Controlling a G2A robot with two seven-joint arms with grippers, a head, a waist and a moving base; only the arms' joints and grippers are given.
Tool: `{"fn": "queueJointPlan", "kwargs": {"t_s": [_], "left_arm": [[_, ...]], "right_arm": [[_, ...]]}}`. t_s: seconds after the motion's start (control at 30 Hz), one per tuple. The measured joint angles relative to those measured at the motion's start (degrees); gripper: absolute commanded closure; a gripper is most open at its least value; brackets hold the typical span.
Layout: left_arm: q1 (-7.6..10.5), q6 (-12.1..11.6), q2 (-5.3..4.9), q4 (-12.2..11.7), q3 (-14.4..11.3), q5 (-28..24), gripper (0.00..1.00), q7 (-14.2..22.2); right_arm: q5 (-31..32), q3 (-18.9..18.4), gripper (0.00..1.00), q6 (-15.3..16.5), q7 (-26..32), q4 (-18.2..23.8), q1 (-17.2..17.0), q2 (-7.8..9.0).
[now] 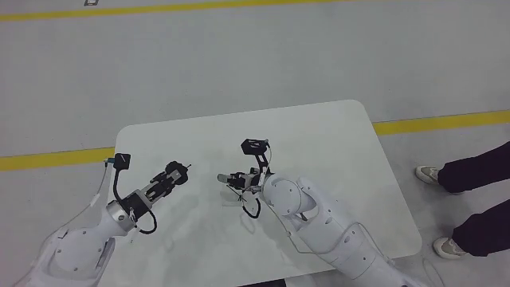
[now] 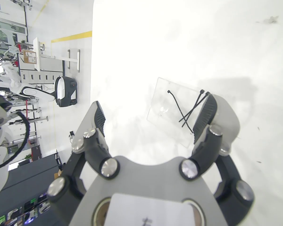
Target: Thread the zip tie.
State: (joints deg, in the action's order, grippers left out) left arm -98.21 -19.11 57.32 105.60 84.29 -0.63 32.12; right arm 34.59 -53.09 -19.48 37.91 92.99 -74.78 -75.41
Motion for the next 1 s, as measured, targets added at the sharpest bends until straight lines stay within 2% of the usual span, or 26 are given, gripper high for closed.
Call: {"fn": "queueJointPlan", "kwargs": {"t_s": [0.4, 0.5, 0.63, 0.8, 1.0], "left_arm": [[0.00, 0.0, 0.00, 0.0, 0.0, 0.0, 1.00, 0.0], [0.00, 0.0, 0.00, 0.0, 0.0, 0.0, 1.00, 0.0], [0.00, 0.0, 0.00, 0.0, 0.0, 0.0, 1.00, 0.0], [0.00, 0.0, 0.00, 0.0, 0.0, 0.0, 1.00, 0.0], [0.00, 0.0, 0.00, 0.0, 0.0, 0.0, 1.00, 0.0]], "right_arm": [[0.0, 0.0, 0.00, 0.1, -0.1, 0.0, 0.0, 0.00], [1.4, 0.4, 0.00, 0.7, -1.2, 0.4, -0.6, 0.06], [4.8, 1.4, 0.00, 0.0, -1.4, 1.5, -1.1, 0.03], [7.4, 2.3, 0.00, 0.0, -0.5, 1.8, -1.2, -0.55], [9.3, 2.4, 0.00, 0.0, 0.3, 0.1, -1.4, -2.05]]}}
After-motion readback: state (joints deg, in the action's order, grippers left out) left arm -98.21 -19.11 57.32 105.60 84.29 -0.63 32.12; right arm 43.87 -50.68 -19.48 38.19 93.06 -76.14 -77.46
